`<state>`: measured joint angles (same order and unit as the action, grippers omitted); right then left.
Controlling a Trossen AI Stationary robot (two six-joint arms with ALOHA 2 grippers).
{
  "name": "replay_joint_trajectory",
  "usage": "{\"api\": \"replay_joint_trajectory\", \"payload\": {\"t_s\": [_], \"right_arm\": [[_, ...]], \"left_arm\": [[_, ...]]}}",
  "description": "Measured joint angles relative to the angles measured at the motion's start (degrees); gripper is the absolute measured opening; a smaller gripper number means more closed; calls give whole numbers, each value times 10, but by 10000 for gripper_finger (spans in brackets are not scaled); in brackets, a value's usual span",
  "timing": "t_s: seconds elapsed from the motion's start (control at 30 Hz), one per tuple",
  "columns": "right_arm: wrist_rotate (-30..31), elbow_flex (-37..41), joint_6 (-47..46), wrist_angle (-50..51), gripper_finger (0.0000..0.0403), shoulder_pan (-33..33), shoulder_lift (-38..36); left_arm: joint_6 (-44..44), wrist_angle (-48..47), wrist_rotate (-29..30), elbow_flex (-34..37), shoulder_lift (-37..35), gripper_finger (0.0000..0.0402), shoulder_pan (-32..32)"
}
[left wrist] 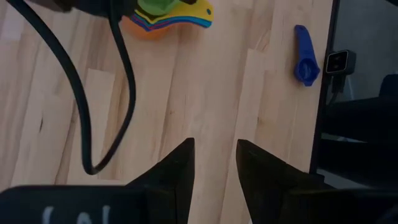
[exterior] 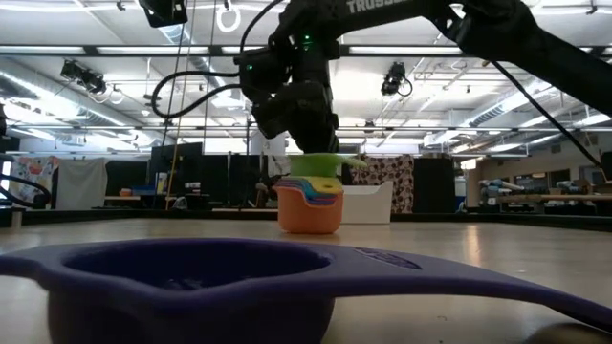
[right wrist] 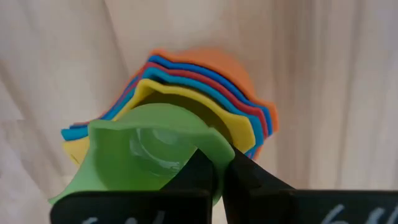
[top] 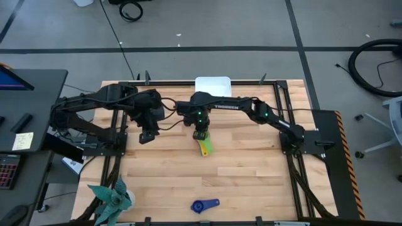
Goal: Nest measuring cups in basket
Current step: Stack the green measuring cup on the yellow measuring cup
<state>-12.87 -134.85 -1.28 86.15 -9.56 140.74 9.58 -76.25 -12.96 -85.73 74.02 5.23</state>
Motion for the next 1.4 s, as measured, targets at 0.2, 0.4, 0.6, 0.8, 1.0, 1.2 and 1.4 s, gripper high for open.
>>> {"api": "replay_joint_trajectory", "payload": {"t_s": [0.2, 0.4, 0.6, 0.8, 1.0, 1.2, 1.4], "right_arm": [[-7, 0, 15, -1, 21, 0, 6], [-6, 0, 22, -2, 92, 0, 7], [-41, 0, 45, 7, 145, -1, 7], [-49, -1, 44, 31, 163, -1, 7], [-41, -1, 40, 39, 158, -1, 7], [18, -1, 28, 39, 148, 5, 6], [28, -1, 28, 39, 124, 7, 6]], "left_arm": [[-13, -1, 2, 0, 0, 123, 0], [-14, -1, 3, 0, 0, 123, 0], [-14, -1, 3, 0, 0, 123, 0], [-14, -1, 3, 0, 0, 123, 0], [-14, -1, 3, 0, 0, 123, 0], [-14, -1, 3, 0, 0, 123, 0], [-14, -1, 3, 0, 0, 123, 0]]}}
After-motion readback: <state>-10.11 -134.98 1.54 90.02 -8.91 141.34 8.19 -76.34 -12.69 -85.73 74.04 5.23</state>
